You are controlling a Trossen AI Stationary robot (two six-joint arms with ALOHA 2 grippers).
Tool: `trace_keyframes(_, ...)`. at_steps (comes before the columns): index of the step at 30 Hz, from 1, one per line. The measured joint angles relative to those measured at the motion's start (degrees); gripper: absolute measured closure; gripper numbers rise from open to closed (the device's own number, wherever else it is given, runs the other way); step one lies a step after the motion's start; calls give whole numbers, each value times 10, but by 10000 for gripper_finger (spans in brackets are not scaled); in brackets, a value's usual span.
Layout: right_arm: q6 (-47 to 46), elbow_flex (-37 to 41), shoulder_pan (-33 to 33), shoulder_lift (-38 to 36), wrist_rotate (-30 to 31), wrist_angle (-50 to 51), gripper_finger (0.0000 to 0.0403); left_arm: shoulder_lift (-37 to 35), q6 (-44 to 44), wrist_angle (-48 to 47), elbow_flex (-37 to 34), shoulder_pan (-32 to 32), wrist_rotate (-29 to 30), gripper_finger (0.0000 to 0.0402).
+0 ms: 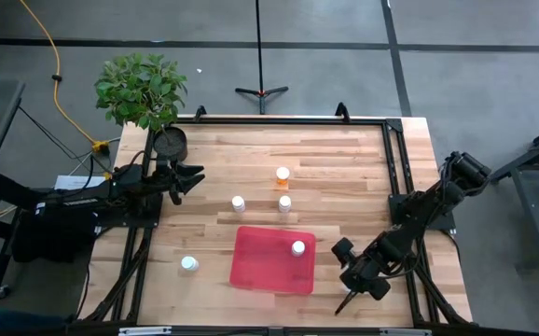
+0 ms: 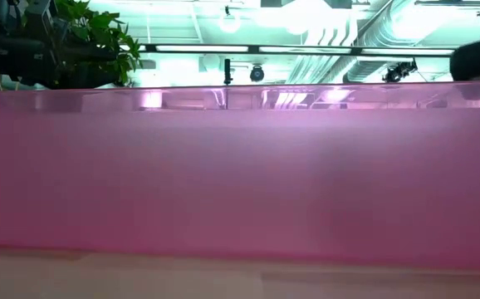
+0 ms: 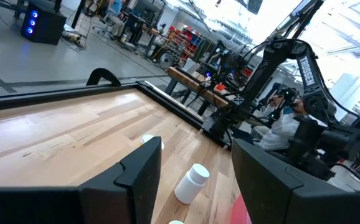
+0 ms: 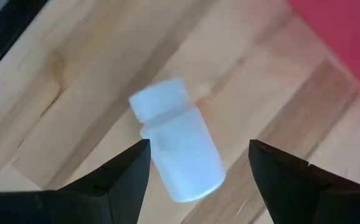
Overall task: Pick and place pill bottles into a basket
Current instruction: Put the white pill bottle into the bin
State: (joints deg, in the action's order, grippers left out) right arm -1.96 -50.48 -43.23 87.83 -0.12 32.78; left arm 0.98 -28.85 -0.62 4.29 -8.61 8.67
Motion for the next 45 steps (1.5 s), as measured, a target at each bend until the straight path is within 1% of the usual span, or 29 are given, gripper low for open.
trace_keyframes(3, 39, 0, 0, 0, -9, -1, 142, 0, 0, 0, 0, 0, 0, 172)
trace_keyframes(6, 84, -1, -2, 11, -46, -1, 142, 0, 0, 0, 0, 0, 0, 172)
trace_keyframes(8, 106, -1, -5, 26, -59, -1, 142, 0, 0, 0, 0, 0, 0, 172)
trace_keyframes(9, 112, -1, -6, 34, -58, -1, 142, 0, 0, 0, 0, 0, 0, 172)
trace_keyframes(14, 110, -1, -7, 62, -12, -5, 142, 0, 0, 0, 0, 0, 0, 172)
trace_keyframes(24, 110, -1, -7, 66, -10, -34, 142, 0, 0, 0, 0, 0, 0, 172)
trace_keyframes(28, 112, -1, -7, 66, 12, -35, 142, 0, 0, 0, 0, 0, 0, 172)
trace_keyframes(30, 125, -1, -7, 66, 8, -36, 142, 0, 0, 0, 0, 0, 0, 172)
trace_keyframes(35, 185, -1, -7, 66, -30, -35, 142, 0, 0, 0, 0, 0, 0, 172)
trace_keyframes(38, 213, -1, -7, 66, -32, -33, 142, 0, 0, 0, 0, 0, -2, 172)
trace_keyframes(45, 219, -1, -7, 66, -30, -33, 145, 0, -1, 0, 0, 0, -3, 172)
